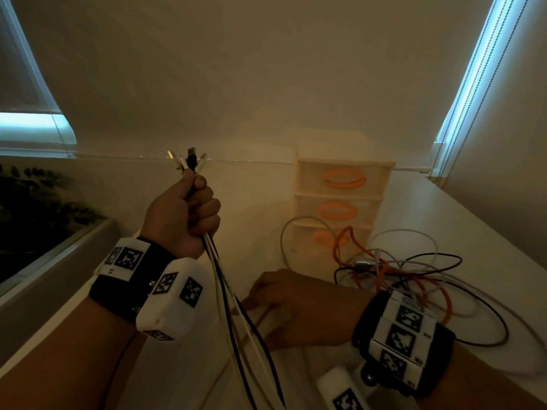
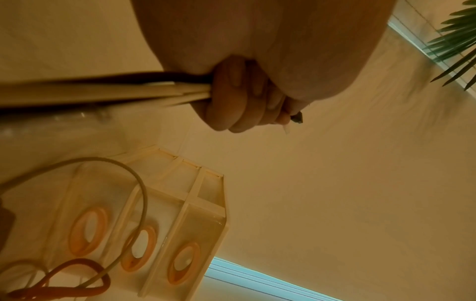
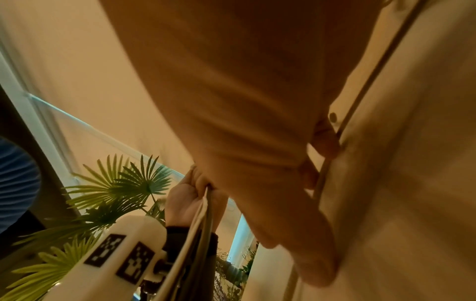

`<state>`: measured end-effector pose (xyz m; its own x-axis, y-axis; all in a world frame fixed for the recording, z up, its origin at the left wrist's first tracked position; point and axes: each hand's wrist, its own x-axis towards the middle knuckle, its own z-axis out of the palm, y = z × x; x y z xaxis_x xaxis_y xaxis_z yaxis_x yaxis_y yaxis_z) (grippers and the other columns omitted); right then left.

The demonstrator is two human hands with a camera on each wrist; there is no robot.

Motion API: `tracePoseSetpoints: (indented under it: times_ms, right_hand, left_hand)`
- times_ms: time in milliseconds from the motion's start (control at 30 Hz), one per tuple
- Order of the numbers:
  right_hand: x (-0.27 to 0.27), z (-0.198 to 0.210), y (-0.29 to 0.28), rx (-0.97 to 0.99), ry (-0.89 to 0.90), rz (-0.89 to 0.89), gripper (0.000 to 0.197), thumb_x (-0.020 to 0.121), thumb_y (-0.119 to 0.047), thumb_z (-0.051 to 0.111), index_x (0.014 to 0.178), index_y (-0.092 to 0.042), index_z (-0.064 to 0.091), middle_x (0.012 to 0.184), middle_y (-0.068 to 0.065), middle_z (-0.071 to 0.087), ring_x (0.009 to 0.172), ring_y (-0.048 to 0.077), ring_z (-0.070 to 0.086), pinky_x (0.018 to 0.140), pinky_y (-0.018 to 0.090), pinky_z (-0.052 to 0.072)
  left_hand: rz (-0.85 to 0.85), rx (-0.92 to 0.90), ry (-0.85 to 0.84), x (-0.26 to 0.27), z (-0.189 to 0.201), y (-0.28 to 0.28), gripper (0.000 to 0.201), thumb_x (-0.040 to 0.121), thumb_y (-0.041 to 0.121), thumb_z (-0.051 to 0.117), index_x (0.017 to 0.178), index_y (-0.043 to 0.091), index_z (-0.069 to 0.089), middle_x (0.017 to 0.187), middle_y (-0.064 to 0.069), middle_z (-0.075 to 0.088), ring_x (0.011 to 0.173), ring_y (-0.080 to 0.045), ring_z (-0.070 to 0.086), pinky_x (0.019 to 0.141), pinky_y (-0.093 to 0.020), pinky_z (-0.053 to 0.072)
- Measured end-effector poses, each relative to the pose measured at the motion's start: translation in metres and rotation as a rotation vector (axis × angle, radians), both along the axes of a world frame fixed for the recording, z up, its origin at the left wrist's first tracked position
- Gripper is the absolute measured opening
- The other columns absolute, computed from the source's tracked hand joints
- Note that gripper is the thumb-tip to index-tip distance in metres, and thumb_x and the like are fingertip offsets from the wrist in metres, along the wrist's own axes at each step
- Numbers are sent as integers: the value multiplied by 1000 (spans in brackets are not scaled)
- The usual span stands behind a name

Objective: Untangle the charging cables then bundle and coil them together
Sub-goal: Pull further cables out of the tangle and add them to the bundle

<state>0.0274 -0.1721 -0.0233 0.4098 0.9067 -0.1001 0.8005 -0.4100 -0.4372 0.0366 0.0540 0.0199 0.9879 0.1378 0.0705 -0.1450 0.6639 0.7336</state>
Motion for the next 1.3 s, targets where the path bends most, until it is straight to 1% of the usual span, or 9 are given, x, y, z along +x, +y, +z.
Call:
tracePoseSetpoints:
  times_ms: [133,300,500,600,700,933,1067,1167,1300]
  right_hand:
    - [-1,3,-7,-13,20,-51,21,89,-35,72,107,-25,71,98,-9,56,92,10,57,84,33,51]
    - [3,8,-35,-44,-53,-309,14,100,-34,50,100,-23,59,97,-9,54,89,14,56,81,33,49]
    - [27,9,-54,718,256,-967,7,97,-20,57,94,-19,64,61,0,60,43,5,49,44,23,36]
    - [21,10,-48,936,457,-959,18,98,-20,57,89,-15,72,46,-7,43,35,5,34,42,20,26]
    - [14,11,-45,927,337,-895,23,99,-27,55,89,-22,76,41,-19,47,37,-1,43,50,20,27]
    - [2,6,-35,994,241,-744,19,97,-18,59,92,-27,75,64,-24,65,60,-7,57,58,9,39]
    - [-3,7,-35,850,193,-593,22,96,-26,60,96,-41,76,93,-2,73,83,15,67,72,29,55]
    - [-1,6,-37,787,145,-572,20,96,-28,61,97,-43,75,95,-8,73,87,12,67,75,26,54]
    - [3,6,-45,543,123,-515,15,94,-41,60,99,-51,71,95,-7,74,85,16,68,81,40,58]
  left_hand:
    - [0,7,9,0,-1,-3,41,104,38,37,69,20,48,56,9,22,41,-5,16,35,-19,11]
    - [-11,6,7,1,-2,-2,40,103,39,38,70,20,47,56,9,22,41,-5,17,33,-18,13]
    - [-63,33,47,-1,0,-7,38,101,39,41,70,19,49,56,9,21,39,-4,18,34,-19,11]
    - [-92,81,116,-3,-1,-17,35,99,35,47,69,17,50,54,9,20,38,-5,18,35,-19,10]
    - [-81,221,226,-2,-7,-29,29,99,28,51,74,14,54,56,7,18,39,-6,16,36,-17,11]
    - [-101,366,357,-4,-18,-49,29,101,28,52,100,1,63,58,6,15,39,-7,14,37,-18,12]
    - [-156,275,360,-6,-16,-52,37,97,33,58,103,-2,65,62,6,10,39,-6,13,33,-16,14]
    - [-159,186,341,-6,-14,-50,31,96,31,58,99,1,65,58,7,13,37,-5,14,33,-15,13]
    - [-91,47,307,-1,-15,-42,25,100,27,53,93,6,64,55,8,15,35,-5,16,31,-14,15]
